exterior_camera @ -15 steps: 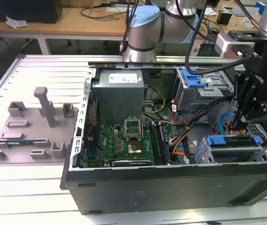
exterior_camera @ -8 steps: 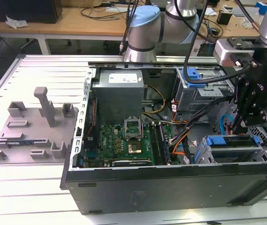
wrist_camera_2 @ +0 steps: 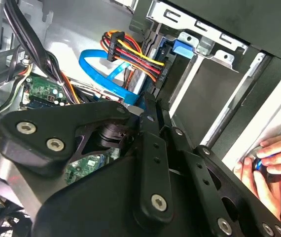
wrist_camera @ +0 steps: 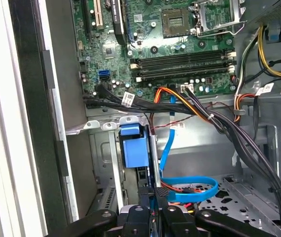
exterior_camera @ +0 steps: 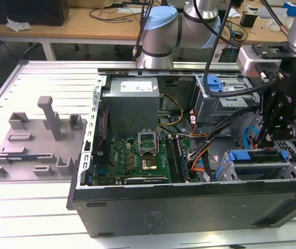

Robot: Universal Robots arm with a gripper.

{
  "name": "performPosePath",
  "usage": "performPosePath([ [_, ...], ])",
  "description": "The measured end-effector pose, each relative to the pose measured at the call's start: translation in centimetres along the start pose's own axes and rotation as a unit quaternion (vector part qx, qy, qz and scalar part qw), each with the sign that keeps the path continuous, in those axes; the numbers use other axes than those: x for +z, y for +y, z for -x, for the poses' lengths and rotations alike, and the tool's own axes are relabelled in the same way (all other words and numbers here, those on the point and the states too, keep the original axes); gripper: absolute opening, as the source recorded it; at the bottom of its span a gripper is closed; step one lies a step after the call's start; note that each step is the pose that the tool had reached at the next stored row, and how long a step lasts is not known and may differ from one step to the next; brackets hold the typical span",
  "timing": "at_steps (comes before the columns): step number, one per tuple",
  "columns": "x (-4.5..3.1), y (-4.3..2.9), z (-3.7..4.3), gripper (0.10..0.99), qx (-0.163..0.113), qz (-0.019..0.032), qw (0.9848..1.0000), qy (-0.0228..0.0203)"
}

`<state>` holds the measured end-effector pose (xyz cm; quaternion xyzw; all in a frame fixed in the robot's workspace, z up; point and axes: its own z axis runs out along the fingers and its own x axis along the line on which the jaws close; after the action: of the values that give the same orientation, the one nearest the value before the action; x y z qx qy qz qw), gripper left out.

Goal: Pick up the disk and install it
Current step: 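Insert the second disk wire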

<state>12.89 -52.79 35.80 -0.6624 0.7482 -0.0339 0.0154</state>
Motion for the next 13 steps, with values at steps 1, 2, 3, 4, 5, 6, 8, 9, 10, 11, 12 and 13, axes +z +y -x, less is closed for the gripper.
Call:
performPosePath([
  [1,0.1,0.0,-0.11,0.161,0.0,0.0003,1.0,-0.002],
  [2,0.16,-0.01,-0.17,0.161,0.0,0.0005,1.0,-0.0034],
  [3,0.2,-0.01,-0.21,0.161,0.0,0.0005,1.0,-0.0039],
  [4,0.23,-0.01,-0.23,0.161,0.0,0.0006,1.0,-0.0043],
  [5,0.25,-0.01,-0.25,0.161,0.0,0.0006,1.0,-0.0047],
  [6,0.25,-0.01,-0.26,0.161,0.0,0.0006,1.0,-0.0047],
  [8,0.26,-0.02,-0.27,0.161,0.0,0.0006,1.0,-0.0048],
  [9,0.26,-0.02,-0.27,0.161,0.0,0.0006,1.0,-0.0048],
  [10,0.25,-0.02,-0.28,0.161,0.0,0.0007,1.0,-0.0052],
  [11,0.26,-0.02,-0.31,0.161,0.0,0.0008,1.0,-0.0063],
  [12,0.26,-0.03,-0.37,0.161,0.0,0.0012,0.9999,-0.0101],
  [13,0.27,-0.04,-0.44,0.161,0.0,0.0017,0.9999,-0.0134],
])
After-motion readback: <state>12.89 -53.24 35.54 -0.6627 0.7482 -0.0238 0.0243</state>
